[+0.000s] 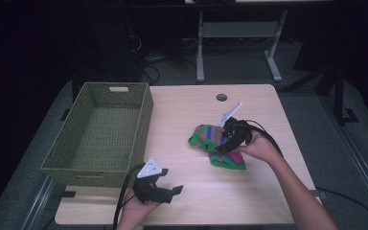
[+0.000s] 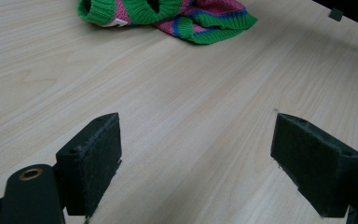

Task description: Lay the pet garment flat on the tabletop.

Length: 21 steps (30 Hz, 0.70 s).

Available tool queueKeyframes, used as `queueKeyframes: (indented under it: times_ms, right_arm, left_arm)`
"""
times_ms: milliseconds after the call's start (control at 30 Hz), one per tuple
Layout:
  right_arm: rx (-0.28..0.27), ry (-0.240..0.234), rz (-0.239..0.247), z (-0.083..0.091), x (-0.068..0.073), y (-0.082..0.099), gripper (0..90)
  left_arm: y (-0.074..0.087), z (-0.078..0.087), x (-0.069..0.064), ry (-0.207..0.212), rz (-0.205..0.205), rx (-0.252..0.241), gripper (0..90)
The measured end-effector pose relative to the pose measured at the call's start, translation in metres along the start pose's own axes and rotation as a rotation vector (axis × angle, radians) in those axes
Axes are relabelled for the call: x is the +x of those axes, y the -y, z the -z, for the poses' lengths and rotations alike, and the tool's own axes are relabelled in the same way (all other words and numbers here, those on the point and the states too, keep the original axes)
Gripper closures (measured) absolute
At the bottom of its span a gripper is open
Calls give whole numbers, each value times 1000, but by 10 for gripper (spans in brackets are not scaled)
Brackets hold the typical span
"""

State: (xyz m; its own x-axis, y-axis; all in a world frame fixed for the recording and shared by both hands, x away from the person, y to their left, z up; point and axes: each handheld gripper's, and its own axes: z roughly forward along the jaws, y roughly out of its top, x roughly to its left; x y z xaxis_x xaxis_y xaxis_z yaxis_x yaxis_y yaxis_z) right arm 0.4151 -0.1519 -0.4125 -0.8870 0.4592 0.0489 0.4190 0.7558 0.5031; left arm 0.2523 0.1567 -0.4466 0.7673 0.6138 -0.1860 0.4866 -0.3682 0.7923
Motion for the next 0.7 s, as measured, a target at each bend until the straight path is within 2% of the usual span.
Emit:
queueKeyframes:
  times_ms: [167,367,533,700]
  right_arm:
    - [23,-11,-22,-9,-3,0,250]
    - [49,2,-29,-20,-6,-1,250]
    - [88,16,-36,-33,-7,0,250]
    - [105,28,-38,-38,-7,1,255]
  left_arm:
    - [0,0,-1,6,-1,0,157]
    - [0,0,0,4,-1,2,157]
    - [0,4,4,-3,16,-14,157]
    - [0,4,2,3,23,-17,158]
